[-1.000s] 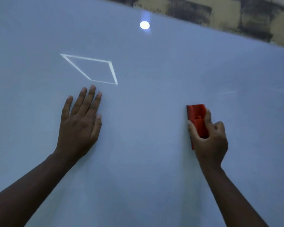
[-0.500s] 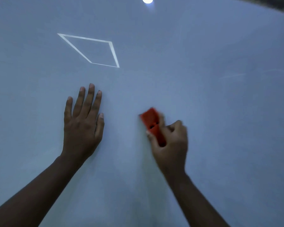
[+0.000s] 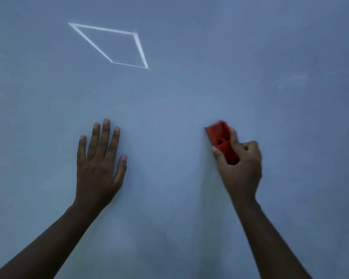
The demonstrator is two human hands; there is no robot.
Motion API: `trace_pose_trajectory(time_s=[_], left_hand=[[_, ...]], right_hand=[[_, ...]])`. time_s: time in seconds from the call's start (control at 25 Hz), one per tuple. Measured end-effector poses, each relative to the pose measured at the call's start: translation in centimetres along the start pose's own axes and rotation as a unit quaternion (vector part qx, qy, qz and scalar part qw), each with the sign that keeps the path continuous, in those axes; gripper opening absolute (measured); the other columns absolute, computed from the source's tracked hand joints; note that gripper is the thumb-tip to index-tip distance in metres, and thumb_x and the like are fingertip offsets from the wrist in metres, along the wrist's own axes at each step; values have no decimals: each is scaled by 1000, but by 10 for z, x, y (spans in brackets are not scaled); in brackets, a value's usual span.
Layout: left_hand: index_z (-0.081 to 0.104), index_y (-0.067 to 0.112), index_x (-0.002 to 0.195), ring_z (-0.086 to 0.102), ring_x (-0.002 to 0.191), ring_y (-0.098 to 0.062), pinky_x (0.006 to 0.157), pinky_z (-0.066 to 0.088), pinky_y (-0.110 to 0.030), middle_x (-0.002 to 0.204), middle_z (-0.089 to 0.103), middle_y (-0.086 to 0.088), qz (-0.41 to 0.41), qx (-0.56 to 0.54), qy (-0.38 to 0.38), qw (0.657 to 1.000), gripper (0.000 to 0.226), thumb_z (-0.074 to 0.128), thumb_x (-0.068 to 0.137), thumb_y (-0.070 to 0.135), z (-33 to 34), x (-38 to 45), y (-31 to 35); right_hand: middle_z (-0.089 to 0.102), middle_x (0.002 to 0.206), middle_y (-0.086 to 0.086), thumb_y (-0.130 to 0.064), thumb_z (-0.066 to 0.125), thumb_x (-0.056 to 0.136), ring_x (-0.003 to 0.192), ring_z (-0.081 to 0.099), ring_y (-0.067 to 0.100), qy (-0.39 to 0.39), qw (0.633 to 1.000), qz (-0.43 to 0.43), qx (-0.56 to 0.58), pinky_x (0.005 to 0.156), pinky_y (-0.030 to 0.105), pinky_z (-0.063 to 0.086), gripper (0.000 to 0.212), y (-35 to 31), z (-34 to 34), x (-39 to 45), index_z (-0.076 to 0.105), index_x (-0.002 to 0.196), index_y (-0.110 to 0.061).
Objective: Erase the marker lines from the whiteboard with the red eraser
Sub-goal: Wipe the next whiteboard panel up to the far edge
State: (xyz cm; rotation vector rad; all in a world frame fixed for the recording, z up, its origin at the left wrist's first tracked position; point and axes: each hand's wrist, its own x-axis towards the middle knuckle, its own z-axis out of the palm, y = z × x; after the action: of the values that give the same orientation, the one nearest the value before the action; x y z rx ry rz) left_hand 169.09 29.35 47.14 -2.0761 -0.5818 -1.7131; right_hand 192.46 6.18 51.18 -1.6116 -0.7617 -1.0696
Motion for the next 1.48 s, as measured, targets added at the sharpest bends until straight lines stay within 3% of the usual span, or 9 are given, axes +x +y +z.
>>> trace_pose_trajectory(time_s=[0.16, 0.24, 0.52, 0.68, 0.92, 1.04, 1.28, 1.36, 1.48], left_hand=[[21, 8, 169, 10, 166, -33, 133, 9, -59, 178, 12, -15, -18, 1, -14, 1000, 70, 43, 108, 32, 4, -17, 7], [21, 7, 169, 9, 166, -34, 133, 8, -58, 178, 12, -16, -23, 1, -17, 1000, 70, 43, 108, 33, 6, -24, 11], [21, 6, 169, 9, 165, -35, 133, 9, -59, 178, 12, -17, -26, 2, -26, 999, 70, 45, 108, 32, 10, -48, 16], [21, 7, 169, 9, 165, -35, 133, 9, -59, 177, 12, -18, -29, -1, -38, 999, 71, 47, 107, 31, 12, -66, 17], [24, 7, 168, 12, 165, -37, 132, 11, -59, 177, 14, -19, -21, -2, -60, 998, 70, 49, 107, 29, 10, -101, 17], [25, 7, 168, 11, 165, -35, 133, 11, -58, 178, 13, -17, -17, 1, -71, 997, 69, 49, 107, 30, 9, -116, 15], [27, 8, 168, 15, 165, -34, 132, 15, -57, 177, 17, -16, 7, 16, -93, 996, 67, 49, 109, 31, 6, -146, 2], [27, 9, 168, 16, 165, -33, 132, 17, -57, 177, 18, -15, 19, 24, -102, 994, 67, 50, 109, 32, 4, -155, -6], [26, 10, 168, 16, 165, -32, 131, 17, -59, 177, 17, -15, 25, 29, -117, 992, 69, 52, 108, 32, 1, -170, -16]], right_hand=[[47, 98, 2, -44, 80, 84, 88, 57, 22, 2, 990, 137, 32, 81, 41, 55, 70, 53, -21, -27, 53, 147, -34], [49, 98, 4, -42, 81, 83, 86, 57, 20, 1, 986, 161, 47, 81, 43, 57, 71, 66, -26, -59, 53, 147, -30], [51, 96, 5, -27, 88, 75, 87, 56, 30, -55, 996, 71, 15, 77, 45, 54, 68, 32, -7, -77, 65, 138, -22], [52, 99, 5, -32, 81, 71, 88, 51, 30, -129, 990, -57, -21, 74, 40, 43, 71, -7, 22, -158, 62, 139, -29], [56, 100, 5, -33, 86, 71, 86, 53, 27, -241, 962, -115, -59, 75, 40, 42, 78, 24, 28, -281, 53, 141, -38], [55, 100, 4, -32, 90, 65, 86, 54, 28, -218, 969, -95, -58, 73, 40, 45, 81, 24, 24, -262, 56, 139, -40], [46, 100, -4, -38, 88, 75, 92, 51, 20, -59, 991, 101, 60, 73, 37, 54, 74, 10, 22, -178, 59, 143, -31], [46, 100, -2, -39, 86, 78, 93, 49, 21, -61, 992, 85, 72, 75, 36, 51, 74, 1, 29, -181, 55, 145, -31], [51, 98, 7, -39, 82, 80, 87, 47, 29, -157, 986, -51, -5, 75, 40, 41, 68, -5, 44, -240, 58, 143, -34]])
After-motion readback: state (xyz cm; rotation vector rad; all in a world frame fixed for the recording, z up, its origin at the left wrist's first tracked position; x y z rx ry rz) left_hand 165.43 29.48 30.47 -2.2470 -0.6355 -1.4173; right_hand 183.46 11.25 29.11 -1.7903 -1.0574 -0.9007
